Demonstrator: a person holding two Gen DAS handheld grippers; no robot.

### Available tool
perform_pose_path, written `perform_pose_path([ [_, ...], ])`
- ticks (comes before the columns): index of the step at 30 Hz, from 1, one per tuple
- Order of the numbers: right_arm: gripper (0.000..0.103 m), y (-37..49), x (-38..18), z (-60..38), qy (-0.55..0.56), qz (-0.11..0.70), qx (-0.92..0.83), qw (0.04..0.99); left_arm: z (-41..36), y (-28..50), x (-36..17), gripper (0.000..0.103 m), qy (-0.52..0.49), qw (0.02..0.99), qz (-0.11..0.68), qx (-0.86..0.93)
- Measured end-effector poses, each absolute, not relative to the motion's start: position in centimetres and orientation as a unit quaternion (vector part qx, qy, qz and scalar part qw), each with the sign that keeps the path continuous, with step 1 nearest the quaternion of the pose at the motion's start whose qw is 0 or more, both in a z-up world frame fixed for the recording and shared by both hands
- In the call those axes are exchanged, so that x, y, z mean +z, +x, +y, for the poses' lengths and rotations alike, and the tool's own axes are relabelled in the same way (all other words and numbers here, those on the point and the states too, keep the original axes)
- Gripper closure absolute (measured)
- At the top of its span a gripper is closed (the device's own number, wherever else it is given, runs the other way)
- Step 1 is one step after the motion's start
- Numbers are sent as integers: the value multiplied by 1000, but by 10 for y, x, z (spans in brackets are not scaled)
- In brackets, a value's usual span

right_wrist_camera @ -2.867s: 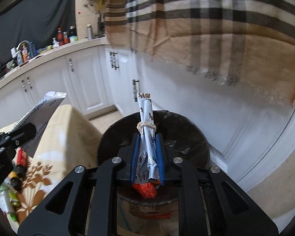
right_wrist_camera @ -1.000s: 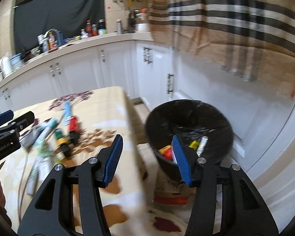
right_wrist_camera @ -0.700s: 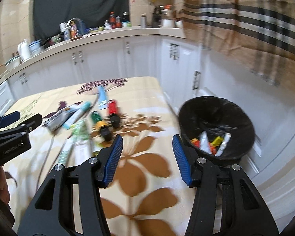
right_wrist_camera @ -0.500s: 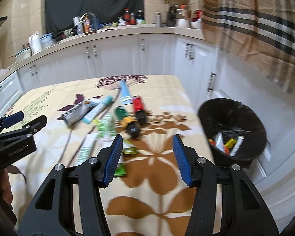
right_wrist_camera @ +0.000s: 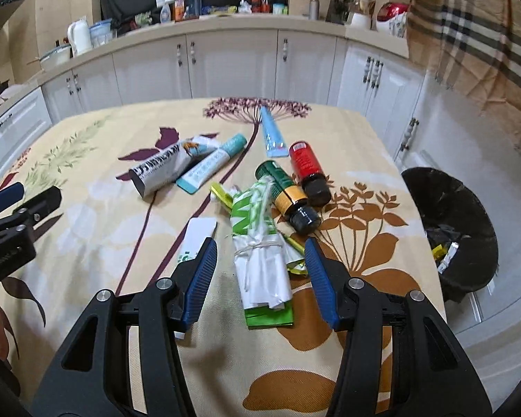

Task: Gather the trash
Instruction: 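Grasp the green-white tied bundle with the right gripper while the left grasps a white tube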

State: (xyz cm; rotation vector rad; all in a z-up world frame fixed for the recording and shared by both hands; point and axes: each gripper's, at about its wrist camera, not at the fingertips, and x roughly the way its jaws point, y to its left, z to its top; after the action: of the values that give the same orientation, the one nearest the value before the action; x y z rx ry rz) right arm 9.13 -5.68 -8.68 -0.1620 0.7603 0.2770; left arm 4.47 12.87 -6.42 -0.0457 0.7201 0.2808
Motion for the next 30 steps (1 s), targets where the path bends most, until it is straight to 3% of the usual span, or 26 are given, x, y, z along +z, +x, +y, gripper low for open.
perform_pose_path([
  [2,61,94,-89,-56,-84,377,131,913,129,45,-65,28,-24,926,352,135],
  [3,73,96,-91,-56,-86,382,132,911,128,45,-66,28,-24,926,352,134],
  [30,73,83,-71,-161,-16,340,66,938,17,66,-82,29,-1,921,388,33],
])
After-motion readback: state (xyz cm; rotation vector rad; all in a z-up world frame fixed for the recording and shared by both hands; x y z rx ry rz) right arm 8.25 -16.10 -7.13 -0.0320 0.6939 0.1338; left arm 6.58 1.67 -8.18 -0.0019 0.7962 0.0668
